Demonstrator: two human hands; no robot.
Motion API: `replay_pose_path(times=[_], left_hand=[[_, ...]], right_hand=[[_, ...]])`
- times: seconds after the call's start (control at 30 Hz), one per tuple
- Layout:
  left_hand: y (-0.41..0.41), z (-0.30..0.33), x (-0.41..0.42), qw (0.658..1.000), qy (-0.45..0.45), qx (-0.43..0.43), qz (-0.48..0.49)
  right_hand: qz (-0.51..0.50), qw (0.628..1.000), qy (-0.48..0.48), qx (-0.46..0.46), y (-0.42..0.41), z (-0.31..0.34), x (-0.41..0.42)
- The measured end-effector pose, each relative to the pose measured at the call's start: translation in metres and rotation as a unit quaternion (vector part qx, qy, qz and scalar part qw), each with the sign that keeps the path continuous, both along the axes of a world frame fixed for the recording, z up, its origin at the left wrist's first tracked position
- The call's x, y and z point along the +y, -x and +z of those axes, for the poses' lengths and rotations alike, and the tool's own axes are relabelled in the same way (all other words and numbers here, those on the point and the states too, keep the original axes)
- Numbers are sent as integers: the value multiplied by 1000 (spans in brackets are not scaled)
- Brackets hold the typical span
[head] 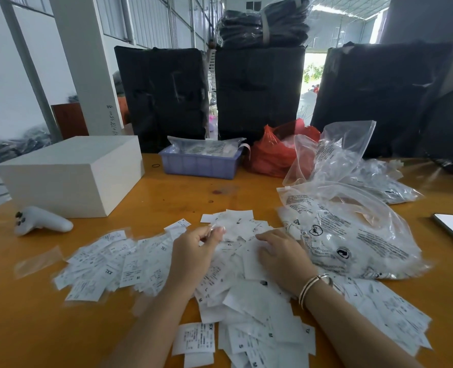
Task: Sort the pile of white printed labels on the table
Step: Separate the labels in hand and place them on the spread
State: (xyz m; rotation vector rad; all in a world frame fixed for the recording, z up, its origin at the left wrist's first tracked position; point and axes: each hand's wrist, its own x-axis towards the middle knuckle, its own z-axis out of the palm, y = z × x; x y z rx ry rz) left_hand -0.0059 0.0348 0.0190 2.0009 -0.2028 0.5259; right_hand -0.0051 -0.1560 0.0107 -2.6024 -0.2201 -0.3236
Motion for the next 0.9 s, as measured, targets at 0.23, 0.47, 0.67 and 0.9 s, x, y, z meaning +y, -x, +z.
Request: replay_pose_path(times=[0.23,0.47,0.67,0.9], left_hand=[[1,1,-3,1000,22,9,4],[1,1,-4,997,67,-11,22],[1,4,-3,995,103,0,14],[-1,4,-6,982,178,65,20]], right_hand=[[22,999,-12,30,-6,-2,0],[9,999,-10,42,-9,-2,0],[-41,972,-230,13,-8,3,2],[-68,955,-288,-26,-8,7,-2]])
